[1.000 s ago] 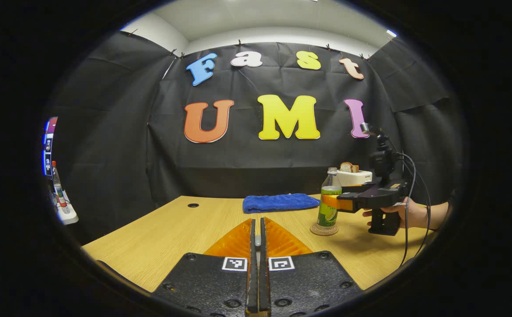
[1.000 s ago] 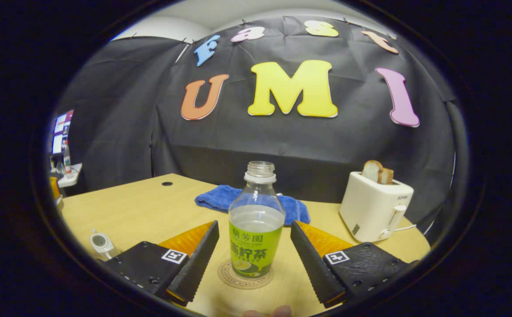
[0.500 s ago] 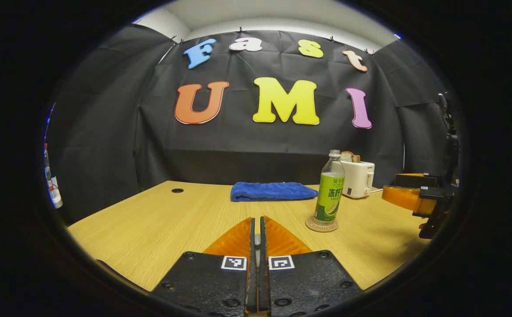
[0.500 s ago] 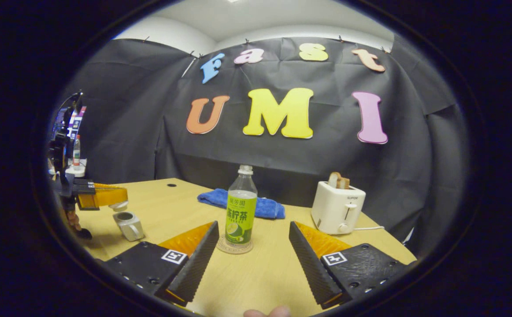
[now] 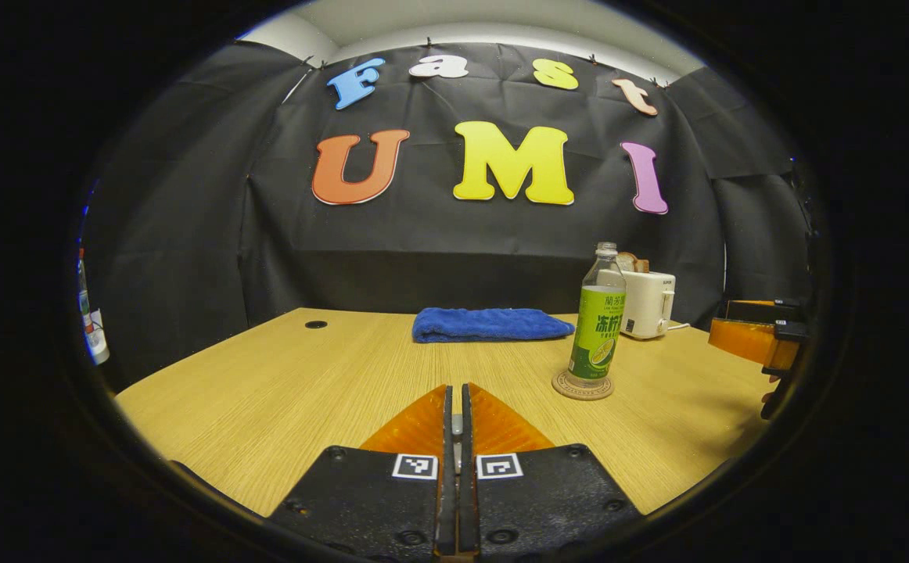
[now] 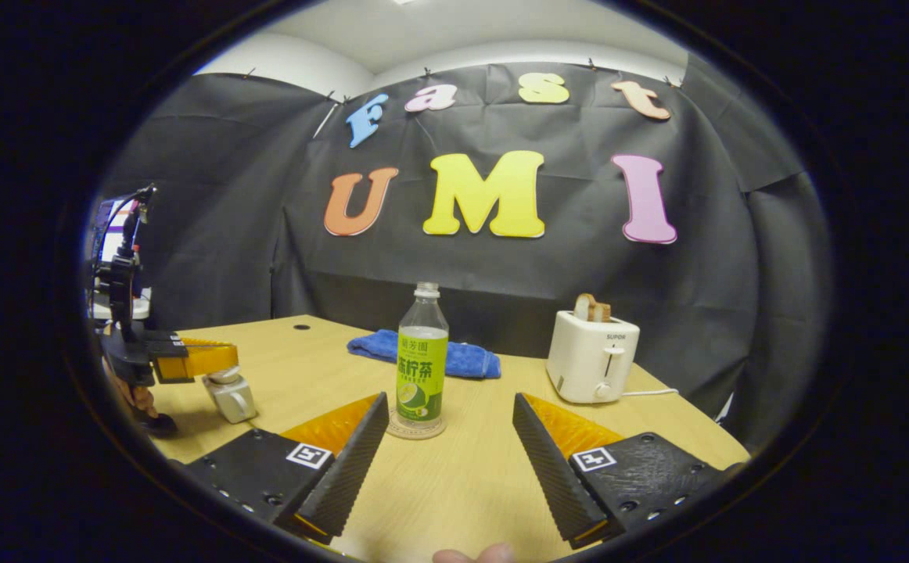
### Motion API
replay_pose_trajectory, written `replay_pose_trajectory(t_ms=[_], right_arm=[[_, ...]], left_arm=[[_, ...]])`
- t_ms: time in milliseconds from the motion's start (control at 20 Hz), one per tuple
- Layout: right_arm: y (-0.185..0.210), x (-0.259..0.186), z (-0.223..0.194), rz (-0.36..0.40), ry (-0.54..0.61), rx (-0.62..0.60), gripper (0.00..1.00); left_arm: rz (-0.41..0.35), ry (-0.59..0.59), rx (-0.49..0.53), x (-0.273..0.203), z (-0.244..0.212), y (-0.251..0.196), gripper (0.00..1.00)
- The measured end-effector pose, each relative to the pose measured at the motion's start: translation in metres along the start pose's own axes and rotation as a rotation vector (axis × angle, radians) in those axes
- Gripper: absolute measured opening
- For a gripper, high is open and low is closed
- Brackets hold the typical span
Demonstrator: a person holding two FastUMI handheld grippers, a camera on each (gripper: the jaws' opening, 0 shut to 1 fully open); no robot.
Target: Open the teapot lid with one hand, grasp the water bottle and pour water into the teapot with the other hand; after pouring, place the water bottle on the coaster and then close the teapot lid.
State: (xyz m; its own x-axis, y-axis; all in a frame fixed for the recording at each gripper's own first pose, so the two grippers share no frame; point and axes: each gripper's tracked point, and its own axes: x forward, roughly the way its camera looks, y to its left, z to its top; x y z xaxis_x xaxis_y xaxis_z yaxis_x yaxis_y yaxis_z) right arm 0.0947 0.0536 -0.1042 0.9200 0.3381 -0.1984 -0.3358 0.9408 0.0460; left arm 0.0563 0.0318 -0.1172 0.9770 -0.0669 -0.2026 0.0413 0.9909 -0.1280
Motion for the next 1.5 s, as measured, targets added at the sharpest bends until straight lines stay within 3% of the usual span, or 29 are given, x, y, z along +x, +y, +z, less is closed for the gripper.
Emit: replay_pose_trajectory(t_ms=[50, 300, 350, 400, 500, 550, 700, 850, 1250, 1350, 1500], right_arm=[[0.001, -0.001, 0.000, 0.000, -0.003, 0.002, 0.99], [0.003, -0.007, 0.001, 0.004, -0.011, 0.020, 0.95], [0.003, -0.009, 0.001, 0.000, -0.013, 0.027, 0.95], [0.001, -0.012, 0.004, -0.008, -0.021, 0.035, 0.95], [-0.002, -0.016, 0.007, -0.027, -0.034, 0.051, 0.95], [-0.006, -0.018, 0.012, -0.048, -0.044, 0.055, 0.95], [-0.023, -0.034, 0.031, -0.148, -0.092, 0.052, 0.95], [-0.037, -0.073, 0.058, -0.244, -0.153, 0.045, 0.99], [0.004, -0.126, 0.068, -0.270, -0.171, -0.023, 0.95], [0.020, -0.126, 0.067, -0.251, -0.161, -0.006, 0.99], [0.026, -0.119, 0.052, -0.260, -0.096, 0.056, 0.95]], left_arm=[[0.008, 0.001, 0.001, -0.001, -0.001, 0.001, 0.04], [0.038, 0.042, 0.017, -0.001, -0.010, 0.002, 0.11], [0.047, 0.036, 0.031, -0.004, -0.006, 0.001, 0.20], [0.050, 0.023, 0.047, -0.006, 0.001, -0.001, 0.36], [0.074, -0.041, 0.062, -0.018, 0.027, -0.001, 0.92], [0.082, -0.072, 0.059, -0.020, 0.041, -0.007, 0.99], [0.105, -0.166, 0.064, -0.039, 0.089, -0.022, 0.99], [0.072, -0.246, 0.045, -0.070, 0.124, -0.056, 0.98], [0.048, -0.258, 0.044, -0.101, 0.112, -0.061, 0.99], [0.039, -0.247, 0.041, -0.105, 0.110, -0.063, 0.99], [0.040, -0.241, 0.063, -0.106, 0.104, -0.057, 0.99]])
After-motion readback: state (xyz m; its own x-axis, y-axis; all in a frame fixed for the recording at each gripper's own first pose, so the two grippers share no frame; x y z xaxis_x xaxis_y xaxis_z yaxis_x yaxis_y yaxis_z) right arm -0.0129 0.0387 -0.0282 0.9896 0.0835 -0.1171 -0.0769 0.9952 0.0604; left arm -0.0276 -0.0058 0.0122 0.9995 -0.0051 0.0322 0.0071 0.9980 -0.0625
